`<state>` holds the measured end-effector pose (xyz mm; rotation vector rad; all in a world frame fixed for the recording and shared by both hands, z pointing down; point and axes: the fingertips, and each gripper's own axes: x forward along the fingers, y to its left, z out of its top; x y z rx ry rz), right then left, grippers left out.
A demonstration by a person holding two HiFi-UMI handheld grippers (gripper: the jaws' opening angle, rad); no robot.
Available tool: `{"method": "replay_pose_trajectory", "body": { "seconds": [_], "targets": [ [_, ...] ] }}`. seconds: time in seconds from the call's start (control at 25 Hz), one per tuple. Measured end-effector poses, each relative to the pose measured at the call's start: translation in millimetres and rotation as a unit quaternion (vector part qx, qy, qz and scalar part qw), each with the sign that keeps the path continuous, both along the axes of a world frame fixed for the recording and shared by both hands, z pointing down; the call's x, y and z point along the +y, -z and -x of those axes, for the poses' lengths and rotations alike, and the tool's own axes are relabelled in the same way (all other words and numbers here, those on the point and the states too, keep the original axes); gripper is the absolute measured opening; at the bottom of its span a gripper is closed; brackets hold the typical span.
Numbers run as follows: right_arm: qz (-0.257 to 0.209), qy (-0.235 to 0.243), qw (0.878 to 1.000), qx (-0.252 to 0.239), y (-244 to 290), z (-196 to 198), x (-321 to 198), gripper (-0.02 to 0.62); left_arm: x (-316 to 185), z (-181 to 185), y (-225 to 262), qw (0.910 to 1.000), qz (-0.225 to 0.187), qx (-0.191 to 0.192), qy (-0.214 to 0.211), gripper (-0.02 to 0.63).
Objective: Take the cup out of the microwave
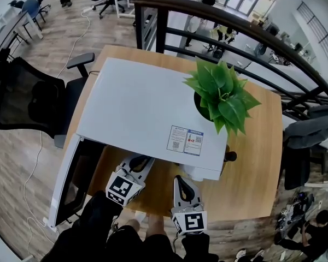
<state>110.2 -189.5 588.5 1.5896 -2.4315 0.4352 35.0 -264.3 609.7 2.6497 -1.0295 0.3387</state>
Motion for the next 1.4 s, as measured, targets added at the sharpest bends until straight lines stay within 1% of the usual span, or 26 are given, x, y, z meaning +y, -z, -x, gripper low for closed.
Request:
{"method": "replay_pose_trajectory", "body": {
  "seconds": [0.28,0.68,0.84,0.96,1.2,1.4],
  "targets": [
    [-0.006,-0.015,1.000,-0.016,10,2,9,0.015,14,5,18,0.9998,-0.016,-0.006,-0.006,0.038],
    [-0.025,-0.009,1.000,-0.006,27,9,21,0.015,48,13,37,0.9997,-0.021,0.004,-0.007,0.037],
    [-0.033,-0.002,0.999,0.002,36,15,28,0.015,65,22,39,0.9999,-0.014,-0.005,-0.003,0.037],
    [-0.040,0.000,0.999,0.005,44,18,33,0.015,72,25,54,0.9995,-0.030,0.004,0.002,0.037],
    [-0.063,0.005,0.998,0.011,68,23,45,0.015,95,36,70,0.9995,-0.023,0.018,0.014,0.037],
    [-0.080,0.001,0.997,0.016,90,23,57,0.015,113,42,90,0.9990,-0.034,0.025,0.017,0.037]
  ]
}}
